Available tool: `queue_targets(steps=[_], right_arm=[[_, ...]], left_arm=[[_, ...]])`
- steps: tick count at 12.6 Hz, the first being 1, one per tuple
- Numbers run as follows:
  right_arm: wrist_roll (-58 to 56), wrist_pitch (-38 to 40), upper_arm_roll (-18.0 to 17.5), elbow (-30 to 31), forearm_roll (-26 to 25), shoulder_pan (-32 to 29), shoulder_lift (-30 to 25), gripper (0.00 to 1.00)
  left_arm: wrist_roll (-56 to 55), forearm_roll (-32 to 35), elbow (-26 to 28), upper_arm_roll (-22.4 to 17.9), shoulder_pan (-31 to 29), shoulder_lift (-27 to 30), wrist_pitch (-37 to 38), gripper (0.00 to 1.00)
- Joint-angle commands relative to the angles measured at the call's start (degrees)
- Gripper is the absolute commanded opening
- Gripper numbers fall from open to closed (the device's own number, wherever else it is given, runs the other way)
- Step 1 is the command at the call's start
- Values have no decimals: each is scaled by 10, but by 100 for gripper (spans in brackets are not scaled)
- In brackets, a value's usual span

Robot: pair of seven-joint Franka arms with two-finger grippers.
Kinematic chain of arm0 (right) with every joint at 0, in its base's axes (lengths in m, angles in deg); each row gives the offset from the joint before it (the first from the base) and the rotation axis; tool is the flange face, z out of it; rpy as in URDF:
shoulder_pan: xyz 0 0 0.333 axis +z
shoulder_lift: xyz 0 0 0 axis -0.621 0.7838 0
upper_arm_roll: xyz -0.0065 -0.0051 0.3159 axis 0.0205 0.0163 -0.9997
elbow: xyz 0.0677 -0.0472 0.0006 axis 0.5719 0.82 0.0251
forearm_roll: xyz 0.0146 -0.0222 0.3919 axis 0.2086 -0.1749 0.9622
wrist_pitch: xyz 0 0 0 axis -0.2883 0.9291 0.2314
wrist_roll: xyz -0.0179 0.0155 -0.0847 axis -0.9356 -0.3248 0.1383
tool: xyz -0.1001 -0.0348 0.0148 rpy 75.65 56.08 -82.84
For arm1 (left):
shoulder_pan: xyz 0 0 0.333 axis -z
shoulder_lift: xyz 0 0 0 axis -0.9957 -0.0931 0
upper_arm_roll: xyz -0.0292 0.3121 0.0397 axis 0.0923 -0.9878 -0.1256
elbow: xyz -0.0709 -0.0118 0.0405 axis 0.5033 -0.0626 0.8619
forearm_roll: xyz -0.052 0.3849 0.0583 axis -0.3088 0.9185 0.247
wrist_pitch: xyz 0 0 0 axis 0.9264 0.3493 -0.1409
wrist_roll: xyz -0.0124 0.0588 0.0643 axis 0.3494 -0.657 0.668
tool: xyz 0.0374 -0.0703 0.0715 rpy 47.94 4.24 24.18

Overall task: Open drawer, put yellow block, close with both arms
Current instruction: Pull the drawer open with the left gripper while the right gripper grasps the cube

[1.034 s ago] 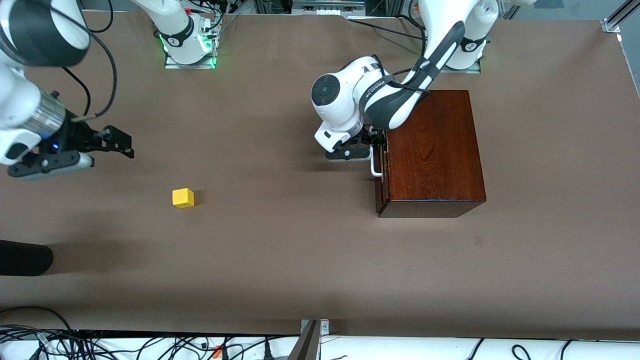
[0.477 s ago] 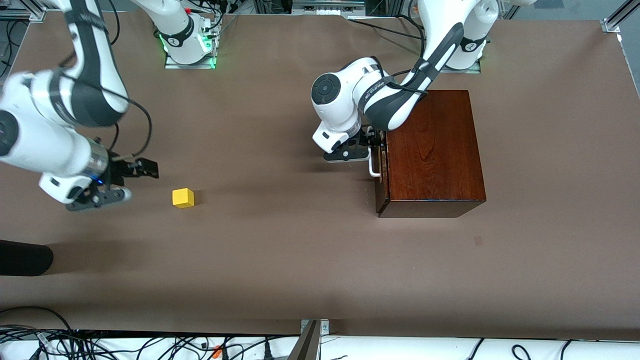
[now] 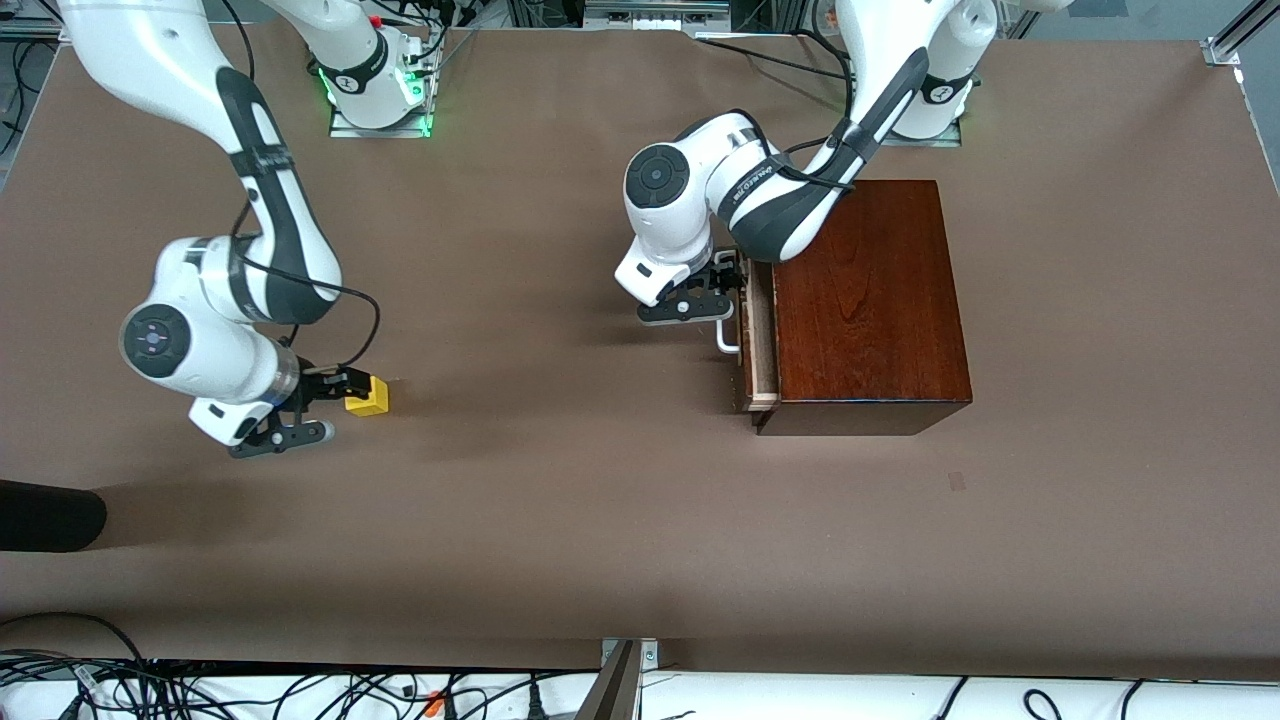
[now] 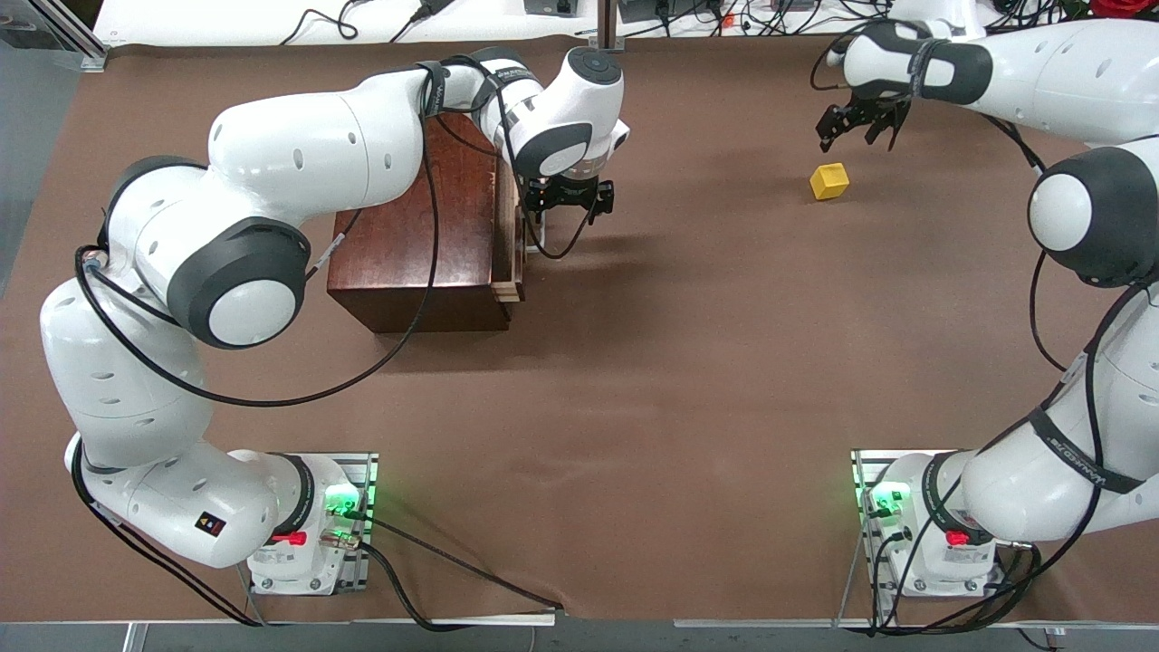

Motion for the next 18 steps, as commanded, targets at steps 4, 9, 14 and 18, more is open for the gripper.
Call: queue_targets(steps=[4, 9, 14, 18], right_arm=[[1, -44, -6, 43, 24, 2, 10, 100], [1, -69, -6, 61, 24, 2, 23, 78], [0, -63, -5, 53, 23, 0, 24, 19], [-10, -30, -7, 23, 21, 3, -4, 18]], left_arm=[[-15, -15, -71, 2, 28, -52, 1, 100], [-34, -16, -109, 3, 37, -69, 2, 100], [-27, -25, -117, 2, 35, -68, 6, 100], [-22, -20, -120, 0, 29, -52, 60, 100]])
